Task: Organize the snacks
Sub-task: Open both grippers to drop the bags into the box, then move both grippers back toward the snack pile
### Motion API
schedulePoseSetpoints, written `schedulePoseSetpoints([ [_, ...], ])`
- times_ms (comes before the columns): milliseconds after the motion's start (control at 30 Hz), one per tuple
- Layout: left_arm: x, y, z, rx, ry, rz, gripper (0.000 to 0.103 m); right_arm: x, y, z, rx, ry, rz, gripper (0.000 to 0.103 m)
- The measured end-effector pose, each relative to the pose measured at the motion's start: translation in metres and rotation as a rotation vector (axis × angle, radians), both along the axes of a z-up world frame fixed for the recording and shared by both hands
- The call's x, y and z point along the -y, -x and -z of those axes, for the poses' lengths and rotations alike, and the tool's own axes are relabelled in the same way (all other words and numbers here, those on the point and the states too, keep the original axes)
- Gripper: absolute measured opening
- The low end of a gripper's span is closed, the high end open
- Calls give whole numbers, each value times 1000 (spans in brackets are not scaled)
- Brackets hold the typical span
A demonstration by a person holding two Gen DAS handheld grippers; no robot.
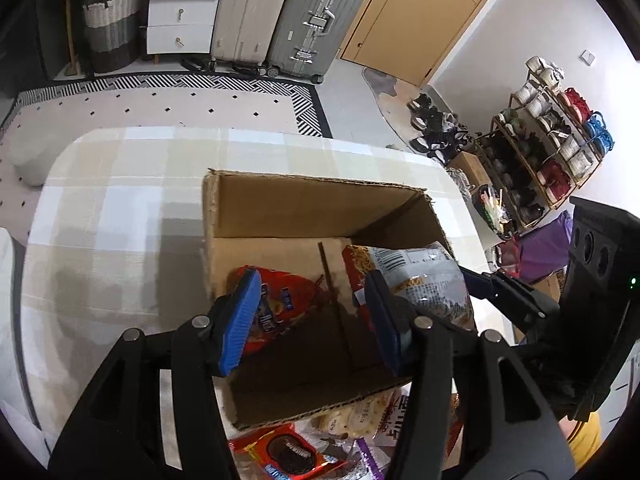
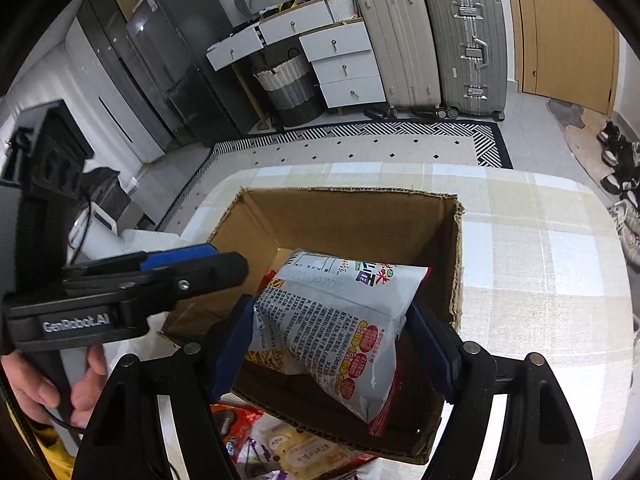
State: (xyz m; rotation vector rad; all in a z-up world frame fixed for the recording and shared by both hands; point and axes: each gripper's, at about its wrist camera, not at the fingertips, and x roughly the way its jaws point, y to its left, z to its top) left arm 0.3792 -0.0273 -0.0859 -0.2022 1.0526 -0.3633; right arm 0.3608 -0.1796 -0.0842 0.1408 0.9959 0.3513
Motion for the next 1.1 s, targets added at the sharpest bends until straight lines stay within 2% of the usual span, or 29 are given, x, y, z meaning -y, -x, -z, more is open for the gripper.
schedulePoseSetpoints([
  [100, -5, 13, -10, 22, -20, -7, 54, -3, 2, -2, 5, 29, 4, 80],
  [167, -12, 20, -18, 42, -36, -12, 62, -2, 4, -5, 19, 38, 10, 84],
  [233, -17, 31, -27, 66, -57, -21, 65, -3, 10, -11, 34, 35, 12, 84],
  [500, -26, 76, -66, 144, -66, -22, 67, -6, 39, -43, 84, 21, 16, 84],
  [567, -27, 91, -79, 172, -70, -28, 75, -7, 51, -54, 106, 20, 17, 84],
  [767, -30, 149, -120, 273, -93, -40, 78, -12, 90, -86, 176, 29, 17, 85],
  [867, -33, 177, -136, 316, -109, -65, 81, -15, 112, -100, 217, 45, 14, 93],
  [1100, -49, 247, -171, 393, -96, -118, 84, -19, 173, -131, 321, 73, 13, 93],
])
